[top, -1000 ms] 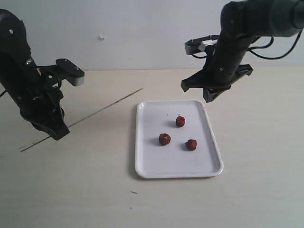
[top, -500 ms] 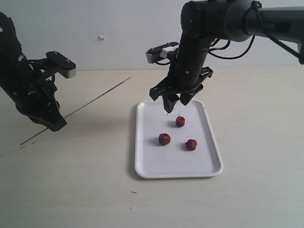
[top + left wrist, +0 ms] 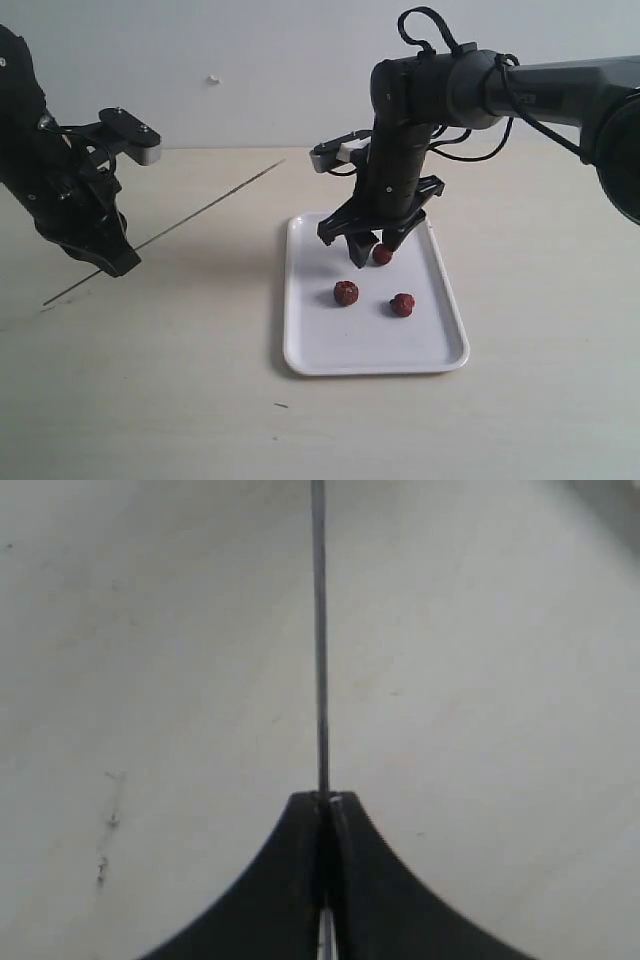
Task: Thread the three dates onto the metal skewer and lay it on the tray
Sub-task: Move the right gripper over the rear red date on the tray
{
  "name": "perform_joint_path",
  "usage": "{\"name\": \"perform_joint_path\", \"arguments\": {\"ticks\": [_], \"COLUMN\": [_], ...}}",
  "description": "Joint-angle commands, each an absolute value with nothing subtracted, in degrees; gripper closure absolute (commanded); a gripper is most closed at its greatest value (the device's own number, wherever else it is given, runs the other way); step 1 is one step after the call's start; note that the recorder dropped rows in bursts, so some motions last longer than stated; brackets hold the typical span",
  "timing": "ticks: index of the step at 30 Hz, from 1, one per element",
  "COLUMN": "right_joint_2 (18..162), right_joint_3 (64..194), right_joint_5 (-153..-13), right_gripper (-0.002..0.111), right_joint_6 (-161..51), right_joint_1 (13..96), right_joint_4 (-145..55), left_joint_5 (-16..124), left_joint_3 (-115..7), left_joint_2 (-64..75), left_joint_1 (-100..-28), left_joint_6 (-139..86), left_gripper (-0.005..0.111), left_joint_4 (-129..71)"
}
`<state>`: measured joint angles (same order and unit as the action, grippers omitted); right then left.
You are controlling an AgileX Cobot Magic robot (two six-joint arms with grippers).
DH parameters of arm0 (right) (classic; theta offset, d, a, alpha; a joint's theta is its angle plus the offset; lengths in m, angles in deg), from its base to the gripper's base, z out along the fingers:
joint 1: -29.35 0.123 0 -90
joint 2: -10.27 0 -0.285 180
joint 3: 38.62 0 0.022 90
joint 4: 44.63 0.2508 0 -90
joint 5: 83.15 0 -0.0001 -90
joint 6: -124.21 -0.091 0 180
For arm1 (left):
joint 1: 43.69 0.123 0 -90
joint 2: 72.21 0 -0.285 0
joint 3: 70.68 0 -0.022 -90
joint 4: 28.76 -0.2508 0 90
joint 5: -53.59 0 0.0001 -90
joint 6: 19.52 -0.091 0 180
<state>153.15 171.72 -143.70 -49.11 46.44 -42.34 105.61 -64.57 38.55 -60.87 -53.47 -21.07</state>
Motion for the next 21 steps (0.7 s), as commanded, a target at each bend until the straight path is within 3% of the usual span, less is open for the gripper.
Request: {"name": "perform_joint_path", "arguments": {"ticks": [1, 21], "right_joint_2": [153.1, 150.3], "right_joint_3": [172.0, 172.0], "right_joint_5": [-142.5, -142.2], "right_gripper": [0.055, 0.055], "right_joint_6": [-51.4, -50.3], "right_joint_1": [46.2, 46.2], "right_joint_4": [-46.4, -46.5], "left_joint_5": [105.3, 105.2], "left_joint_3": [-64.8, -64.8], "left_joint_2": [38.3, 38.3], "left_joint_1": [-60.8, -60.8], "left_joint_6": [-54.0, -55.7], "left_gripper": [0.107, 0.107], "left_joint_4": [-19.9, -18.6]}}
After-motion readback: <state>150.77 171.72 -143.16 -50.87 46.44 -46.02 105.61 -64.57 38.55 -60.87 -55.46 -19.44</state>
